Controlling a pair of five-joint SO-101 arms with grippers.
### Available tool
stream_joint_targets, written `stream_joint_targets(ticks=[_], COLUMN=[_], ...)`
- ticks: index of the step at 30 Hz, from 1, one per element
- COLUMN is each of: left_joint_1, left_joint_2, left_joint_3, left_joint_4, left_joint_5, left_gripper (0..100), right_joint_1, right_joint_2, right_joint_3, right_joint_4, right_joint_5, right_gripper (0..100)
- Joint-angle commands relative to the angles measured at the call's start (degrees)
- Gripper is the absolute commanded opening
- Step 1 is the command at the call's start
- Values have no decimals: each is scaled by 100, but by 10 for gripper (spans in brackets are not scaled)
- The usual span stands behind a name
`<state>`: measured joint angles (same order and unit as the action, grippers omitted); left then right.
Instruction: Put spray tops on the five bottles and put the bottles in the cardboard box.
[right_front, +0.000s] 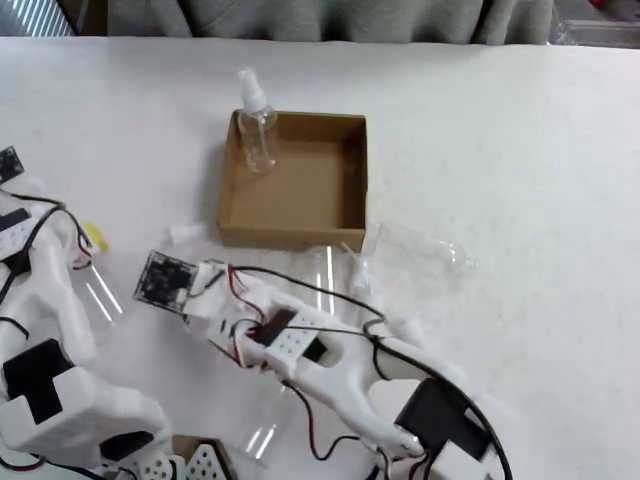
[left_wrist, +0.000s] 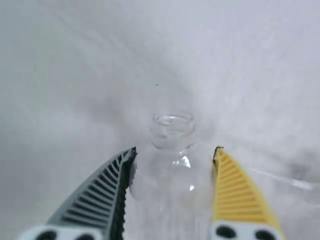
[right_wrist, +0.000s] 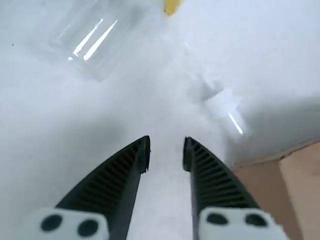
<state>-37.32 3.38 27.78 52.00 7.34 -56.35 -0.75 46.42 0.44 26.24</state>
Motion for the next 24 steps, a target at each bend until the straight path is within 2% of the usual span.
stream_joint_targets(ticks=[1, 7, 13, 17, 24], left_joint_1=[-75, -75, -75, -57, -48], left_joint_2=[-40, -31, -31, -22, -22], left_joint_3=[-123, -123, -114, -114, -97], left_joint_4=[-123, -132, -132, -132, -158], left_joint_5=[62, 62, 35, 35, 35], left_gripper=[28, 28, 28, 28, 28], right_joint_1=[84, 251, 479, 532, 532], right_joint_2=[127, 1165, 2378, 3011, 3864], right_joint_3=[-651, -1749, -2901, -3824, -5301], right_joint_4=[31, 31, 171, 1253, 2774], right_joint_5=[545, 1196, 1222, 1222, 1231], right_gripper=[170, 181, 209, 235, 208])
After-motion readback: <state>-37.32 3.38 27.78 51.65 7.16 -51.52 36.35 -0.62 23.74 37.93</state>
